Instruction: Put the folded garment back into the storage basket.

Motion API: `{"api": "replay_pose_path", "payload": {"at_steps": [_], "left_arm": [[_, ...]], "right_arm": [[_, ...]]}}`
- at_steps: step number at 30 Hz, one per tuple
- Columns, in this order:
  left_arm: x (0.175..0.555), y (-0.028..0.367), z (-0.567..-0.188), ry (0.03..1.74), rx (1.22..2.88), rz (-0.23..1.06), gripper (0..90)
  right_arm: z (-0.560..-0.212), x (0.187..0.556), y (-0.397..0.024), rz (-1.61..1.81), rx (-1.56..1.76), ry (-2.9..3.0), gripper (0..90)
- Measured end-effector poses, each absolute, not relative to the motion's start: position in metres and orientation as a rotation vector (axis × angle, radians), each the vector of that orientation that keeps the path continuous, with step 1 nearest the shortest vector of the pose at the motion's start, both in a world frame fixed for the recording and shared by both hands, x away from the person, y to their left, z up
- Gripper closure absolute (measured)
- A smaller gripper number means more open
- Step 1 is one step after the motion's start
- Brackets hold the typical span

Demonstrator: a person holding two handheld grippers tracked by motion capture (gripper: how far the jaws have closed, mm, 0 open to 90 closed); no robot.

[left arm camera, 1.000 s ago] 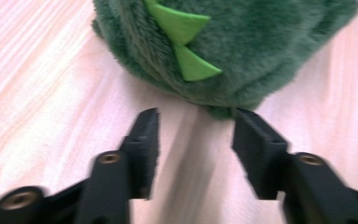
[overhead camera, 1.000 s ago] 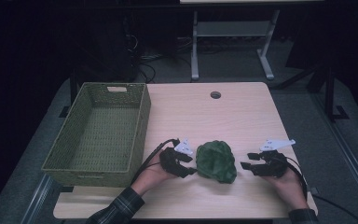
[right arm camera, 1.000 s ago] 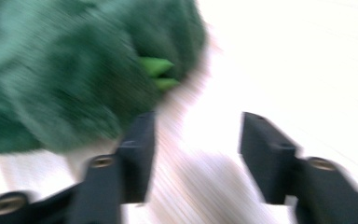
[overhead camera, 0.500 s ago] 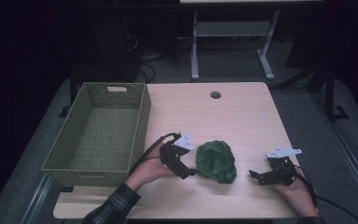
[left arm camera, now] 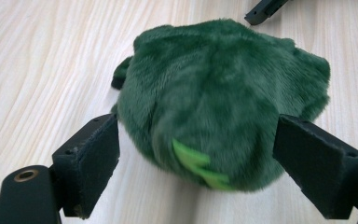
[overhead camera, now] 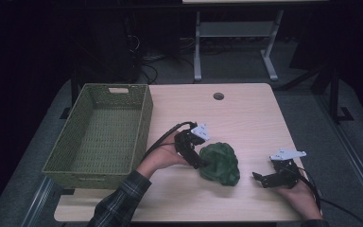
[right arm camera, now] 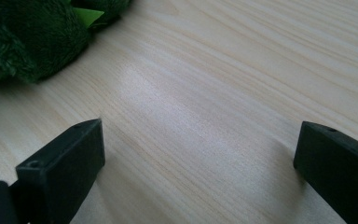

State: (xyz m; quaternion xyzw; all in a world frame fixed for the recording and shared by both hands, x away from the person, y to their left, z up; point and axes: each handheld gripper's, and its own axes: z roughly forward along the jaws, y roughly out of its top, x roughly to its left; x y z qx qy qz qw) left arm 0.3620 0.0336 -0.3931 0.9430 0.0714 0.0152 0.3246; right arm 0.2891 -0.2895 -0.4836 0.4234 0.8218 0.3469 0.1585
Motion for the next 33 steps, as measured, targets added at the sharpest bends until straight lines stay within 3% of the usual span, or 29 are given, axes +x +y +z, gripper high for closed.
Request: {"api": "replay_pose_path", "payload": {"at_steps": [16, 33], "left_arm": [[0.359, 0.01, -0.427, 0.105, 2.576, -0.045, 14.7], [0.349, 0.002, -0.453, 0.077, 2.656, -0.014, 14.5]], "right_arm": [[-0.484, 0.289, -0.289, 0.991, 1.214, 2.349, 1.7], [-0.484, 0.29, -0.29, 0.988, 1.212, 2.345, 1.7]]}}
